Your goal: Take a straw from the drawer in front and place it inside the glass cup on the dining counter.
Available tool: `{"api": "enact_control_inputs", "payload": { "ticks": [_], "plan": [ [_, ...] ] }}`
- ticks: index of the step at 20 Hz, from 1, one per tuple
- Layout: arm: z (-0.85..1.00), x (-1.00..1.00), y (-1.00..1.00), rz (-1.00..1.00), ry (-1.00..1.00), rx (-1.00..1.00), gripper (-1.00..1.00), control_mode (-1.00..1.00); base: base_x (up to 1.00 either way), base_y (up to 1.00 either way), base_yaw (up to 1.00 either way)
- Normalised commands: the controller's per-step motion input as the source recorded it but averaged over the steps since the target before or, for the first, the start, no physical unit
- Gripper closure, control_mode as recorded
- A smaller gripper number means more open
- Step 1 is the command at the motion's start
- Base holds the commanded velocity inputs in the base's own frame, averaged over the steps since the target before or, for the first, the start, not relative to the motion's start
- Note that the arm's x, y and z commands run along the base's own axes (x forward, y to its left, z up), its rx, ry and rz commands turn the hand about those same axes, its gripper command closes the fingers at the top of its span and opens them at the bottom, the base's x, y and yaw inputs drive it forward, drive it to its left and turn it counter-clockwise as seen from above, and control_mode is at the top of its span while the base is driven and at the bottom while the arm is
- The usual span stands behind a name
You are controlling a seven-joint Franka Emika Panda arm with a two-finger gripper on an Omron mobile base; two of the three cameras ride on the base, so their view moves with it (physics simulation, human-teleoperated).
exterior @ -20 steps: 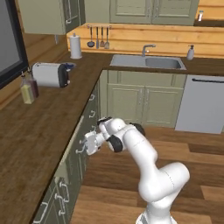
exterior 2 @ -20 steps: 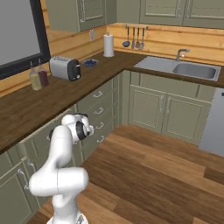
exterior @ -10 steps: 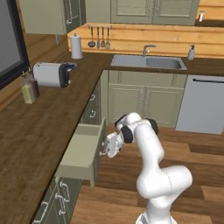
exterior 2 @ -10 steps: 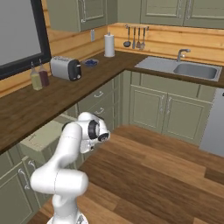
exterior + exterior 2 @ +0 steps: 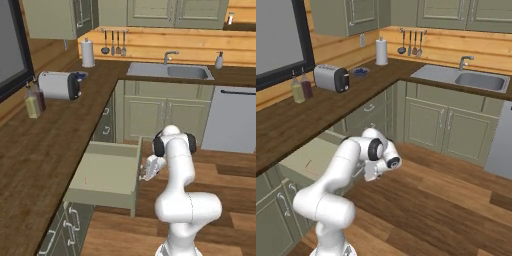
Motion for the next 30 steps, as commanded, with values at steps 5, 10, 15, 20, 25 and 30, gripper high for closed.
{"api": "enact_control_inputs", "payload": {
  "ticks": [5, 10, 15, 20, 25, 30],
  "plan": [
    [-0.49, -0.19, -1.0, -0.09, -0.28, 0.12, 1.0, -1.0, 0.0, 0.0, 0.0],
    [-0.46, -0.12, -1.0, -0.08, -0.32, 0.26, 1.0, -1.0, 0.0, 0.0, 0.0],
    [-0.39, -0.13, -1.0, -0.08, -0.32, 0.28, 1.0, -1.0, 0.0, 0.0, 0.0],
    [-0.32, -0.11, -1.0, -0.12, -0.28, 0.26, 1.0, -1.0, 0.0, 0.0, 0.0],
    [-0.02, -0.32, -0.98, -0.45, -0.05, 0.02, -1.0, -1.0, 0.0, 0.0, 0.0],
    [0.0, -0.23, -1.0, -0.41, 0.12, 0.0, -1.0, -1.0, 0.0, 0.0, 0.0]
  ]
}}
